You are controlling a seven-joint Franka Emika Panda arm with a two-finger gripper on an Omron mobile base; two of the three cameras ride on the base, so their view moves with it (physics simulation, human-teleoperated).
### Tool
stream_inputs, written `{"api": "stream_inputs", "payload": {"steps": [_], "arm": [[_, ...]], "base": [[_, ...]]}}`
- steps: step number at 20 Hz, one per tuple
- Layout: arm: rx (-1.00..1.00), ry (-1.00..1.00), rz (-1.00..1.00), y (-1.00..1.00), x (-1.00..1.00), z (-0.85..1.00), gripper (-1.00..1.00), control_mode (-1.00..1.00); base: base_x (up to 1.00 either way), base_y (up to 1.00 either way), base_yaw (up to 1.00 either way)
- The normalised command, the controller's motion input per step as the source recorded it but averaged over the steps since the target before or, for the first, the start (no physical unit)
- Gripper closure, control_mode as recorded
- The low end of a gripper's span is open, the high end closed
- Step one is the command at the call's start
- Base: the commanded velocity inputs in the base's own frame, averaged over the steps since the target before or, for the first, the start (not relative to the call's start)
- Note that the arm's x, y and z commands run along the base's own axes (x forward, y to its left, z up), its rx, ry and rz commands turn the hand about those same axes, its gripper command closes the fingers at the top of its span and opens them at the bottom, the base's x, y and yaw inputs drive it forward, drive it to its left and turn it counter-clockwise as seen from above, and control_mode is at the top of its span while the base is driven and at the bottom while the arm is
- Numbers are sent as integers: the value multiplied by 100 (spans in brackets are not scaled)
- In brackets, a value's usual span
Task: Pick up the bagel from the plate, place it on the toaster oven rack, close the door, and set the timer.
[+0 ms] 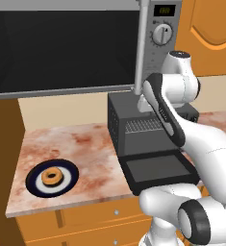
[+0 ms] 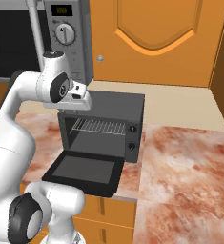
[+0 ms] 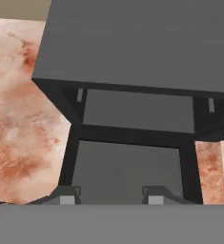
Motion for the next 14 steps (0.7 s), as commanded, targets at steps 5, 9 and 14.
{"api": "stream_inputs", "payload": {"steps": [5, 9, 14], "arm": [[8, -4, 0, -21, -16, 0, -100, -100], [19, -6, -1, -50, -29, -7, -100, -100], [25, -7, -1, -58, -27, -10, -100, -100]], "base": [[0, 0, 0], [0, 0, 0], [0, 0, 0]]}}
